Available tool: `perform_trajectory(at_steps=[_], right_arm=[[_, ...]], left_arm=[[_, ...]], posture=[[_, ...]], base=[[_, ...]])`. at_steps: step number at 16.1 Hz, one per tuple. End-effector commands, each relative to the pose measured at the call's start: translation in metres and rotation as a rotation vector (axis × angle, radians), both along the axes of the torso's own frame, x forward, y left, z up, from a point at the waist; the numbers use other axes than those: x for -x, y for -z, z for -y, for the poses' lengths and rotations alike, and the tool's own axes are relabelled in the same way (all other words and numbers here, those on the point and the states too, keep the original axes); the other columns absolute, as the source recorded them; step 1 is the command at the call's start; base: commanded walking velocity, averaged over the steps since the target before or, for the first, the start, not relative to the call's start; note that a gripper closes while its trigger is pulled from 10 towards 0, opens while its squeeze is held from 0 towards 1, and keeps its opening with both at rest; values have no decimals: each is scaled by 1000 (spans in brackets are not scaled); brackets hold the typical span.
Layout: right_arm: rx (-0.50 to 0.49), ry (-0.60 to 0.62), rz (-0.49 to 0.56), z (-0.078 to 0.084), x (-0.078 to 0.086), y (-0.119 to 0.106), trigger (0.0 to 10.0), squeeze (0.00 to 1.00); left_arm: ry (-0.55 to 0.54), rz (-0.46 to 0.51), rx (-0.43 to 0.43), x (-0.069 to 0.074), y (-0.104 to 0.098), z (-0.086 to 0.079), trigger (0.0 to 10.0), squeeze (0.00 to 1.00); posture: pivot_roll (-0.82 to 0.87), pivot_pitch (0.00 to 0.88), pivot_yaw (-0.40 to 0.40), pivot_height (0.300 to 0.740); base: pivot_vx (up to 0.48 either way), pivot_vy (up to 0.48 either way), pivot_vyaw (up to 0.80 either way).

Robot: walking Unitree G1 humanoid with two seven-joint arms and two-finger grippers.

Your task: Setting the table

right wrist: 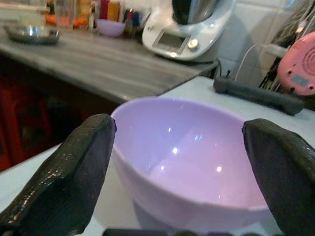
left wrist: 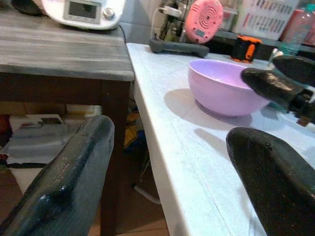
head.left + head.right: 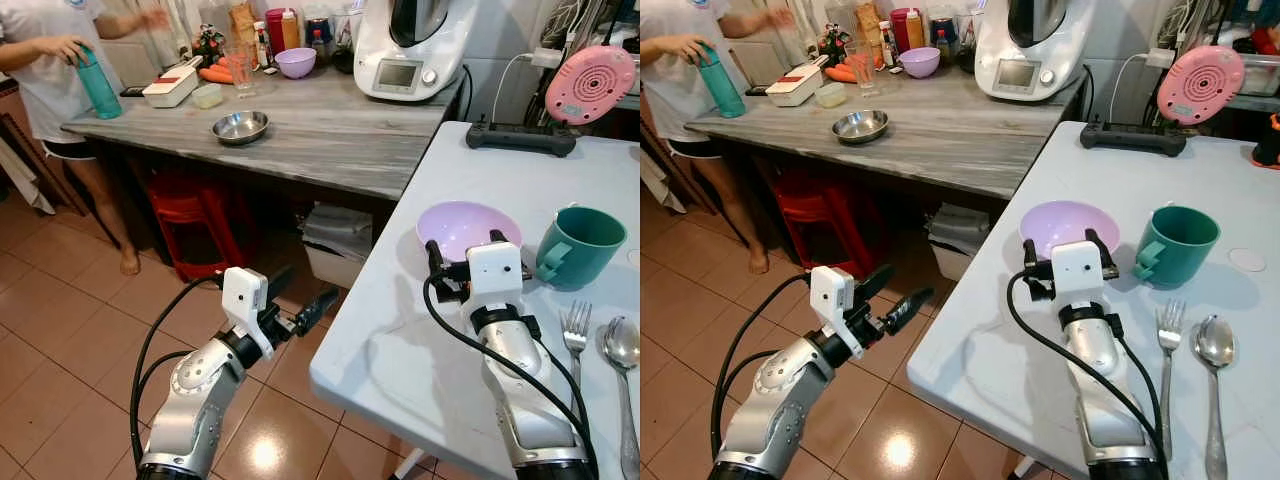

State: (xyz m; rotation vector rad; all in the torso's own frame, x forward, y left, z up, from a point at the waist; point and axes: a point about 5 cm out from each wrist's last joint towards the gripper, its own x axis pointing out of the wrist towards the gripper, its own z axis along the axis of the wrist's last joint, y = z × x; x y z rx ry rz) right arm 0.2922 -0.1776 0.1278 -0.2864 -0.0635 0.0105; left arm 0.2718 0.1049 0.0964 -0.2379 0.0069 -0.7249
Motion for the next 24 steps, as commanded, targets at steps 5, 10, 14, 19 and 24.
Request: perform_trajectory(at_steps=[5,10,14,19,24], right_arm=[[120,-122,-76,-6,-15,-5,10000,0],[181,-210,-174,-2,-29,-3,10000,0],[282,-281,-242,4,-43,-1,10000,0],[309,-318,-267,1,-50,2,0,0],[315,-330,-298,0,-48,9,0,0]], left_arm=[[64,11,-37,6,-1,2,10000,0],[81,-5,-26,9,1,5,10000,0],[131,-1,-37,13,1,7,10000,0],[158,-7,-51,15,2,10,10000,0],[200,-8,-52,19,2,13,10000,0]], posture=[[-49,11,84,740],[-51,20,87,740],[-53,28,96,740],[-40,31,97,740],[-40,25,97,740]], base=[[0,0,0],[0,0,0],[0,0,0],[0,0,0],[0,0,0]])
